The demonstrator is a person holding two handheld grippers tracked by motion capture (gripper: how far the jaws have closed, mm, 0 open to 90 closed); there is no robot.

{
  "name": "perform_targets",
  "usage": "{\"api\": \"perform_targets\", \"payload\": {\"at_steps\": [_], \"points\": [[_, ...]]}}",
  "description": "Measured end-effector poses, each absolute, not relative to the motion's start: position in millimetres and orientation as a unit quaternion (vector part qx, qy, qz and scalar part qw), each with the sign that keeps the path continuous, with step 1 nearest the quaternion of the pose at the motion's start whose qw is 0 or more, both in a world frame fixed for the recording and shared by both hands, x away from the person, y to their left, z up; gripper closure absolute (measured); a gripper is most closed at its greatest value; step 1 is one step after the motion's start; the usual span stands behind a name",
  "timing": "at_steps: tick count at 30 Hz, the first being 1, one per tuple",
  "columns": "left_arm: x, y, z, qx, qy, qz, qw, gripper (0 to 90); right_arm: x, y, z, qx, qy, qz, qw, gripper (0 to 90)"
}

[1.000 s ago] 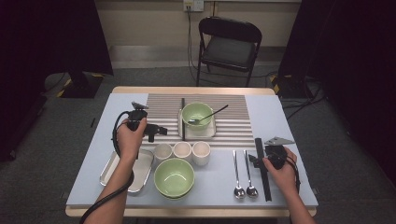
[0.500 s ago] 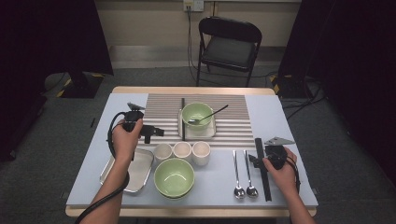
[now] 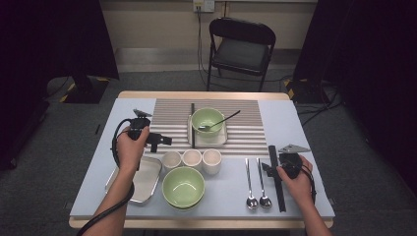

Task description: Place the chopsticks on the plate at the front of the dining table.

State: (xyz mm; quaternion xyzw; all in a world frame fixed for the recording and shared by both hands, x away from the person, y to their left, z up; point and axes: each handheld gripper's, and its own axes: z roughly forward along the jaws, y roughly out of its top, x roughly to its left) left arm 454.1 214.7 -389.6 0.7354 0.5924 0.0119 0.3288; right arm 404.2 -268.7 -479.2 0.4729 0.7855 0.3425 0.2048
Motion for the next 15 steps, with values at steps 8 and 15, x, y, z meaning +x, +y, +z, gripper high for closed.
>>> {"api": "perform_targets", "payload": {"at_steps": [8, 15], "points": [[451.4, 218.0, -387.4, 0.736, 0.591, 0.014, 0.331, 16.4, 404.2, -268.7, -479.2, 0.473, 0.786, 0.343, 0.205, 15.2], [448.0, 221.9, -390.3, 0.735, 0.592, 0.015, 0.332, 16.4, 404.1, -268.7, -479.2, 0.473, 0.786, 0.343, 0.205, 15.2]]}}
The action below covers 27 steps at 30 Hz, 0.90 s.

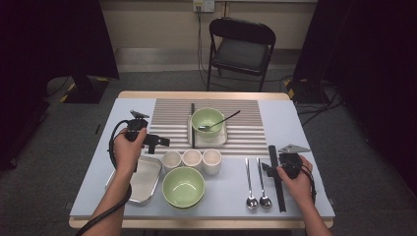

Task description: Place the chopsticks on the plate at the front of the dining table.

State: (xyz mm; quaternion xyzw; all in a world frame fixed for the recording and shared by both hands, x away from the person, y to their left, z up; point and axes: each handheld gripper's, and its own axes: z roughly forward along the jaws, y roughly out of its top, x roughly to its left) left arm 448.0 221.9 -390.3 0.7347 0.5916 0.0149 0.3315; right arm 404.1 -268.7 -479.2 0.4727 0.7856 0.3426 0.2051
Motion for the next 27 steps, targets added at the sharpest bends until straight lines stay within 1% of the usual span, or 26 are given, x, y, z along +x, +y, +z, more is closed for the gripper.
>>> {"api": "perform_targets", "payload": {"at_steps": [27], "points": [[445.2, 215.0, -392.4, 0.739, 0.586, 0.013, 0.33, 16.4, 404.3, -268.9, -479.1, 0.474, 0.785, 0.342, 0.205, 15.2]]}}
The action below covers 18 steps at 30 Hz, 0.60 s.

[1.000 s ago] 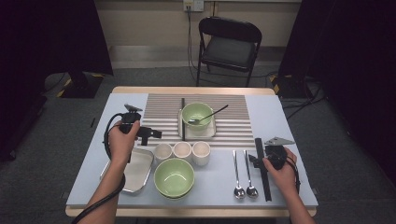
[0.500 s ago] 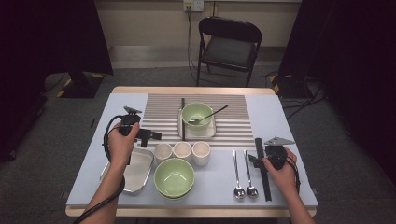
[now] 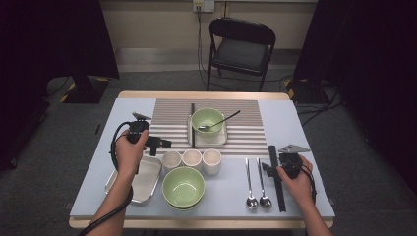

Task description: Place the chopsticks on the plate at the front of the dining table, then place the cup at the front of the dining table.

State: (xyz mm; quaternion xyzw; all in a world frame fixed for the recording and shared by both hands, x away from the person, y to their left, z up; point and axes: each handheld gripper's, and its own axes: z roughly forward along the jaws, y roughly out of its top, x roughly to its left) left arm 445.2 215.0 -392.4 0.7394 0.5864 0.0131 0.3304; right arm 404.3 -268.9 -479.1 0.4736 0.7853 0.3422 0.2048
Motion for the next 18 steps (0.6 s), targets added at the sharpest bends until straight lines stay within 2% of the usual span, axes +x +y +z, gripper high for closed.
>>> {"api": "perform_targets", "payload": {"at_steps": [18], "points": [[441.9, 206.5, -391.6, 0.747, 0.575, 0.015, 0.334, 16.4, 404.4, -269.0, -479.1, 0.473, 0.786, 0.342, 0.205, 15.2]]}}
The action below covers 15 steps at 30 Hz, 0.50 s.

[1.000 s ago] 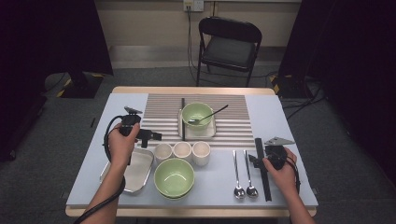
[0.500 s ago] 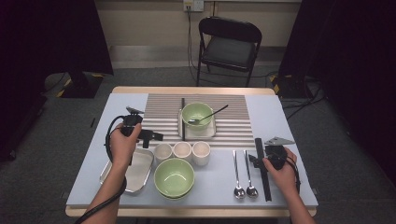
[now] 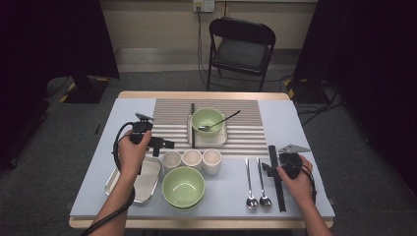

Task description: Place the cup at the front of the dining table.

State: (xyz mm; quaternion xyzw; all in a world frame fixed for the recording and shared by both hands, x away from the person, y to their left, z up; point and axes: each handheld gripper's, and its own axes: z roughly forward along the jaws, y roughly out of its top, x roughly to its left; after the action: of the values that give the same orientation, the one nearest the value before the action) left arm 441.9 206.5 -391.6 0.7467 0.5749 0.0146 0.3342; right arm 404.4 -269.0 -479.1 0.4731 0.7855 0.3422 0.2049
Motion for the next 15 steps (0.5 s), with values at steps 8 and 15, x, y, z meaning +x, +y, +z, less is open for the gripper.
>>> {"api": "perform_targets", "payload": {"at_steps": [8, 15], "points": [[438.0, 204.8, -388.1, 0.767, 0.544, 0.05, 0.337, 16.4, 404.3, -268.9, -479.1, 0.474, 0.785, 0.342, 0.205, 15.2], [437.5, 201.8, -386.9, 0.779, 0.533, 0.048, 0.327, 18.0, 404.4, -268.9, -479.2, 0.473, 0.785, 0.343, 0.205, 15.2]]}}
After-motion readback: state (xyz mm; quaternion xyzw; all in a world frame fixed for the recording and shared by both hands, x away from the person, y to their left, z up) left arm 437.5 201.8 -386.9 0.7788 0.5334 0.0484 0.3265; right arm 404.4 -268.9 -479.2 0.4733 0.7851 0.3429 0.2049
